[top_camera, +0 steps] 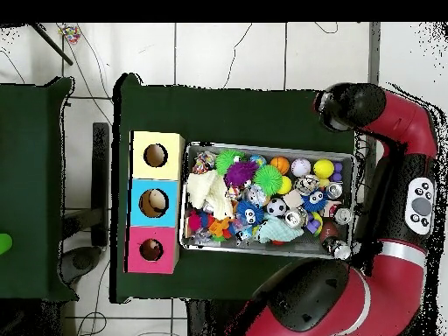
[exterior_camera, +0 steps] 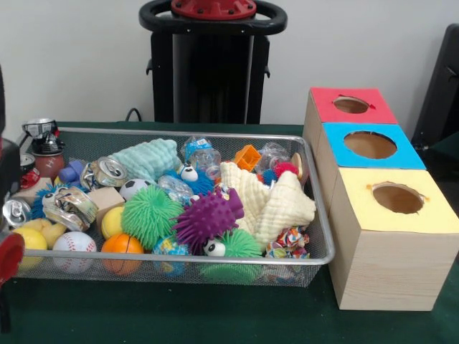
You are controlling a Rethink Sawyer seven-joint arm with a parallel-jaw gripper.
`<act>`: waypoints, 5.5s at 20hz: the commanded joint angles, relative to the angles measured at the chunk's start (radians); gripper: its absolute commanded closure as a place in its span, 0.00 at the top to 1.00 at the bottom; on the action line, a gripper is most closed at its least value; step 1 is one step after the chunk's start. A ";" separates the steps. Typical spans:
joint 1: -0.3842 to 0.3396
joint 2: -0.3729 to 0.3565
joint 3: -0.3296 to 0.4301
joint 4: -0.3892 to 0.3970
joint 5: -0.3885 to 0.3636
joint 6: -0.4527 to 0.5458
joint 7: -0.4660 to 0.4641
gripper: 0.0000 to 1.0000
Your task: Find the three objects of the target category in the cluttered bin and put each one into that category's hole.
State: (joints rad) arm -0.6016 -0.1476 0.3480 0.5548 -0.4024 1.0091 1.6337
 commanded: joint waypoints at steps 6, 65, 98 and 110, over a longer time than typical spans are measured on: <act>-0.015 -0.161 -0.009 0.157 0.022 0.042 -0.120 1.00; -0.081 -0.390 0.002 0.746 -0.002 -0.291 -0.134 1.00; -0.186 -0.263 0.157 0.760 -0.097 -0.393 -0.241 1.00; -0.298 -0.202 0.159 0.709 -0.208 -0.443 -0.262 1.00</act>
State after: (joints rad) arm -0.8470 -0.4050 0.4679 1.2706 -0.5115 0.6119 1.6337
